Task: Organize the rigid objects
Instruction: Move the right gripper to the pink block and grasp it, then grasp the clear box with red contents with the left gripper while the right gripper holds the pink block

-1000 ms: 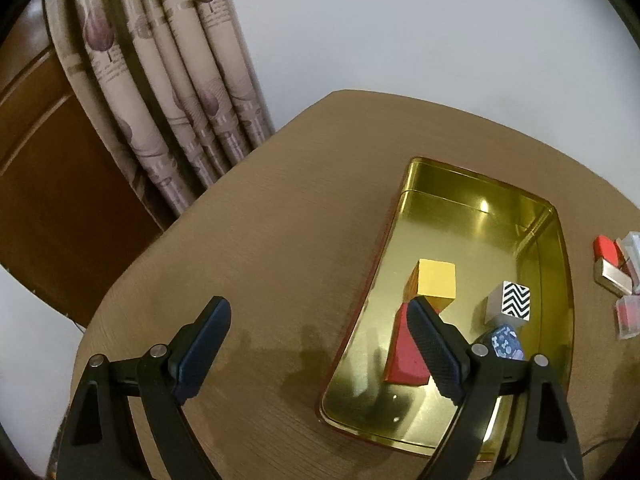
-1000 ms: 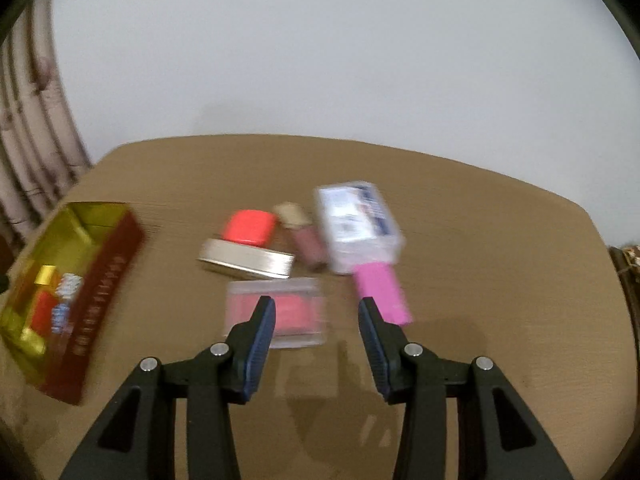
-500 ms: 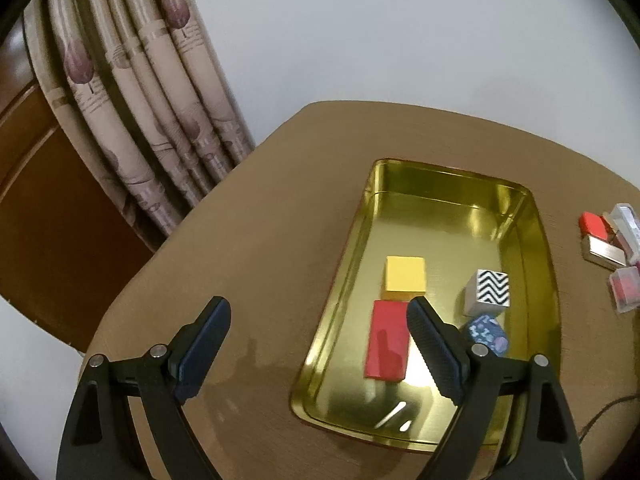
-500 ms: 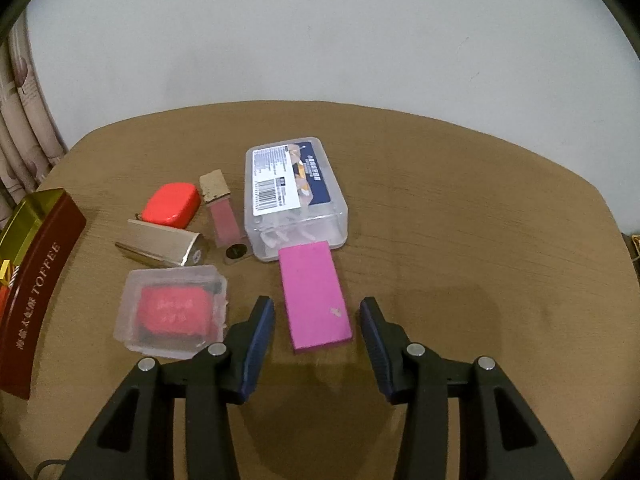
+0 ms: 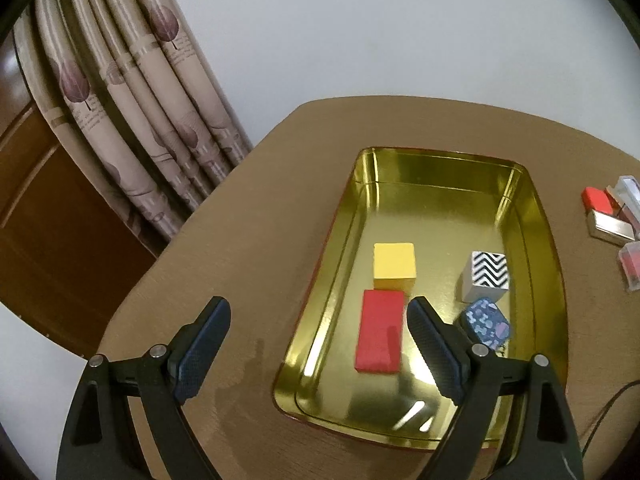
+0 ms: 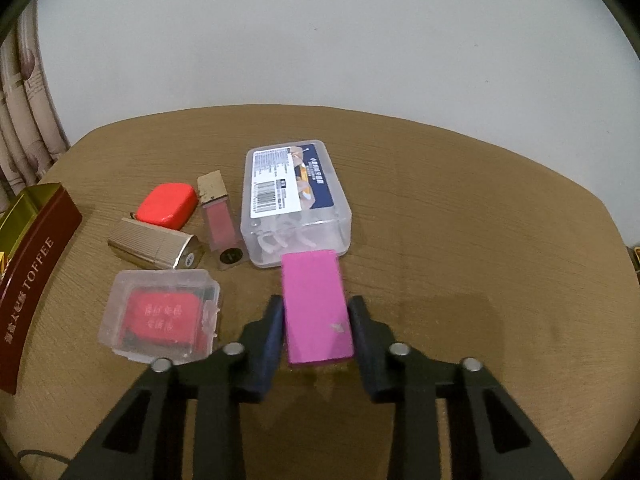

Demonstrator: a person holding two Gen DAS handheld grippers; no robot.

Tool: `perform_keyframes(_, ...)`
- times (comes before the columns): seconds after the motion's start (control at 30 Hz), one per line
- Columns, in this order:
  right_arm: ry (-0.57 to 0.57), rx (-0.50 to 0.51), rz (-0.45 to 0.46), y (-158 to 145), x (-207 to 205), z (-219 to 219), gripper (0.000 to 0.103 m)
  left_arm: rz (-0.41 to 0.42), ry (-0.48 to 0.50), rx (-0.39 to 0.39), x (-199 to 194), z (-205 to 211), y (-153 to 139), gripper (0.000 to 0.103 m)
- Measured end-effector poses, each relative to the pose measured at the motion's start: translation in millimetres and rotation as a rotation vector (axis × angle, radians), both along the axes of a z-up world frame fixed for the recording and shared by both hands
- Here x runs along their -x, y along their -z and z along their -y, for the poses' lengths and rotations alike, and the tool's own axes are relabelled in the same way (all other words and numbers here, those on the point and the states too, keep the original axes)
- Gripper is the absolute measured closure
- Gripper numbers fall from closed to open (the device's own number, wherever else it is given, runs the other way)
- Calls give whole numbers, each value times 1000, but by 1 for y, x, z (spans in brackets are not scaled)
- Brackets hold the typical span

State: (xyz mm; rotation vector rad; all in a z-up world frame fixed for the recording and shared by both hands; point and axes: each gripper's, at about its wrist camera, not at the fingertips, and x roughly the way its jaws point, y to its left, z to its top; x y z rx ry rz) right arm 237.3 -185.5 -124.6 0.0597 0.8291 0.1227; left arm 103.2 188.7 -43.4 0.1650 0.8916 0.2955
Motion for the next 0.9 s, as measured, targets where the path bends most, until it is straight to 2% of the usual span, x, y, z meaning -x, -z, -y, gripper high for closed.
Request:
perform_keyframes(0.2, -1, 5, 0, 2, 8, 4, 73, -7, 18, 34, 6, 14, -4, 15)
perform_keyframes(0.43, 28, 3, -4, 5, 31, 21, 73, -22, 112, 95, 9, 57, -14, 15)
perform_keyframes(0.63, 46, 32, -6, 8, 48, 36, 73, -44, 232, 115, 9, 120, -23, 15)
perform_keyframes(0.9, 64, 14, -6, 10, 57, 45, 73, -159, 385, 236, -14, 211, -21, 14)
